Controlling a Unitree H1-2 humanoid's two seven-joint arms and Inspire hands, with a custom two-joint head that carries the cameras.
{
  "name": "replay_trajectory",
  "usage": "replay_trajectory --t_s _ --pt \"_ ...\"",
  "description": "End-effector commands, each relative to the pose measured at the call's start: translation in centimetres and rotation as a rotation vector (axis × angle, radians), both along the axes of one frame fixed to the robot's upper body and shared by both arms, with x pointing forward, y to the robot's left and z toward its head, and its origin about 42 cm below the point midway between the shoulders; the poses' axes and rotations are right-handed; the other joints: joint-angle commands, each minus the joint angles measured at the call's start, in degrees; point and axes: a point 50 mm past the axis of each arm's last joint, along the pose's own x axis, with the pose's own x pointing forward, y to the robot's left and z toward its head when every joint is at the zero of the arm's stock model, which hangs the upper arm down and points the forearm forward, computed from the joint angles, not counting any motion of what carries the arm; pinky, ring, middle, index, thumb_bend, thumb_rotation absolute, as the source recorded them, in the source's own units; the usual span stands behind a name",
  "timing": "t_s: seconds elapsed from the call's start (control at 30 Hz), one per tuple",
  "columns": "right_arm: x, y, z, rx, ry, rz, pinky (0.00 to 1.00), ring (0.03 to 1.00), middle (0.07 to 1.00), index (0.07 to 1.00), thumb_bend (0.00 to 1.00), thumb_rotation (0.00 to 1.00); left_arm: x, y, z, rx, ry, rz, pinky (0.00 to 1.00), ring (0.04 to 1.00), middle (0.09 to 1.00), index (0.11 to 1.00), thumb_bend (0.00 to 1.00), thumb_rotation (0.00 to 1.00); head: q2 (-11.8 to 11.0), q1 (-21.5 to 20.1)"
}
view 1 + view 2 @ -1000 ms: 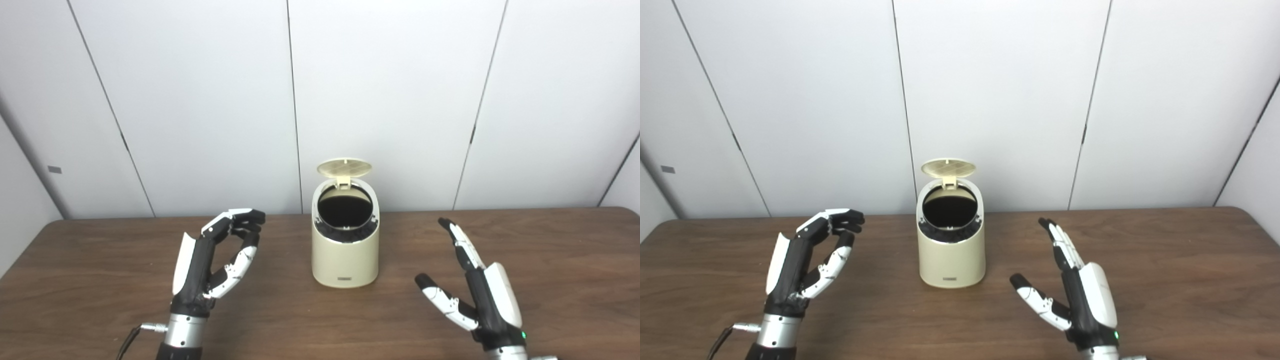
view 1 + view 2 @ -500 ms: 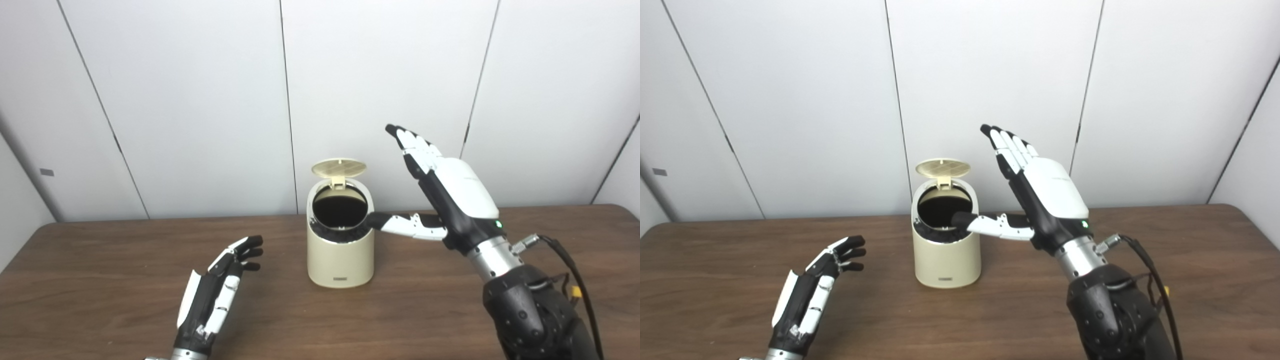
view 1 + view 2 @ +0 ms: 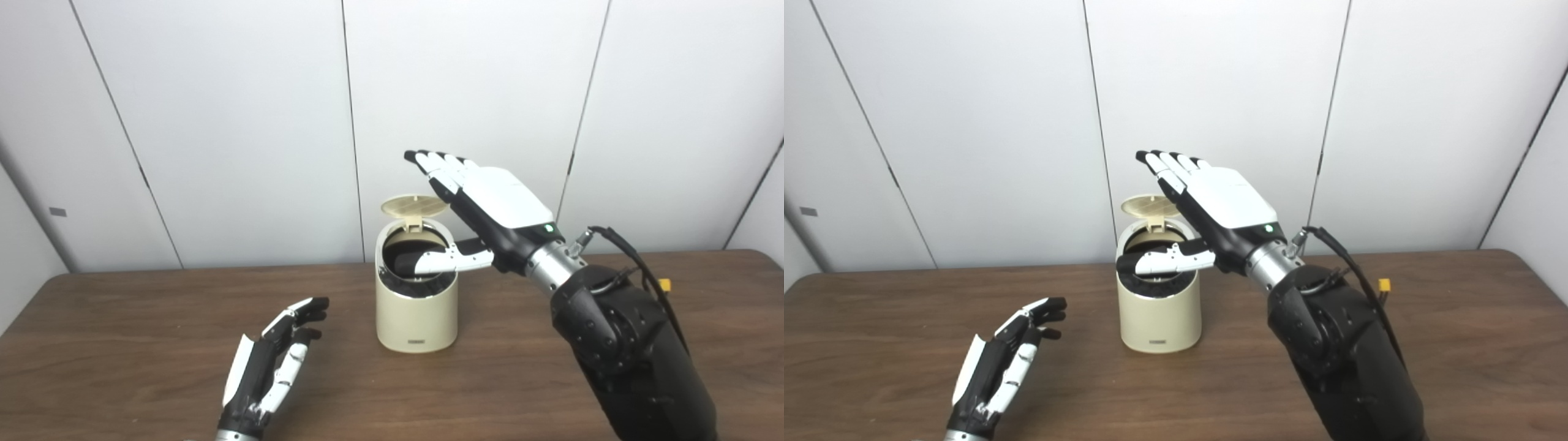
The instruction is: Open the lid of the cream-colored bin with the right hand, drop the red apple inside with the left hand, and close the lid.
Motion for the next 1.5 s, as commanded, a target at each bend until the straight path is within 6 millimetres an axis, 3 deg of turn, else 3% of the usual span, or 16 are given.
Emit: replay_trajectory --t_s 0.0,0.27,0.43,0.6,0.77,1.1,1.47 --pt "0.4 0.5 2.8 -0.01 -0.062 0.006 1.0 1.0 1.0 1.0 0.92 0.96 -0.5 -0.1 -0.4 0.0 -0.004 0.004 0.68 0.788 0.816 0.808 0.36 0.84 0.07 -0.01" --pt "3.1 1.4 2.8 -0.042 0.001 0.004 1.0 1.0 1.0 1.0 0.95 0.94 -0.6 -0.3 -0.6 0.027 -0.004 0.01 0.66 0.771 0.805 0.803 0.34 0.84 0.07 0.09" --pt "4.7 1.6 2.4 -0.095 0.028 -0.036 0.99 1.0 1.0 0.991 0.94 0.94 -0.8 -0.5 -0.6 0.068 -0.013 -0.002 0.66 0.771 0.805 0.808 0.35 0.88 0.31 -0.01" --pt "5.4 1.6 2.1 -0.134 0.084 -0.057 0.95 1.0 0.999 0.968 0.94 0.98 -1.0 -0.6 -0.4 0.08 -0.017 -0.015 0.66 0.779 0.811 0.806 0.33 0.85 0.6 0.04" --pt "5.7 1.5 1.9 -0.136 0.154 -0.058 0.99 1.0 0.988 0.954 0.94 0.98 -1.0 -0.6 -0.3 0.09 -0.023 -0.018 0.67 0.775 0.804 0.806 0.31 0.87 0.74 -0.17" --pt "3.3 1.2 1.2 -0.104 0.148 0.006 0.99 0.95 0.876 0.841 0.94 0.98 -1.0 -0.6 -0.2 0.088 -0.028 -0.008 0.66 0.768 0.799 0.802 0.34 0.87 1.12 -0.3" --pt "-0.4 1.5 0.3 -0.134 0.186 0.047 0.92 0.936 0.869 0.844 0.96 1.0 -1.2 -0.6 0.2 0.093 -0.042 -0.001 0.63 0.764 0.799 0.802 0.37 0.88 1.91 -0.07"
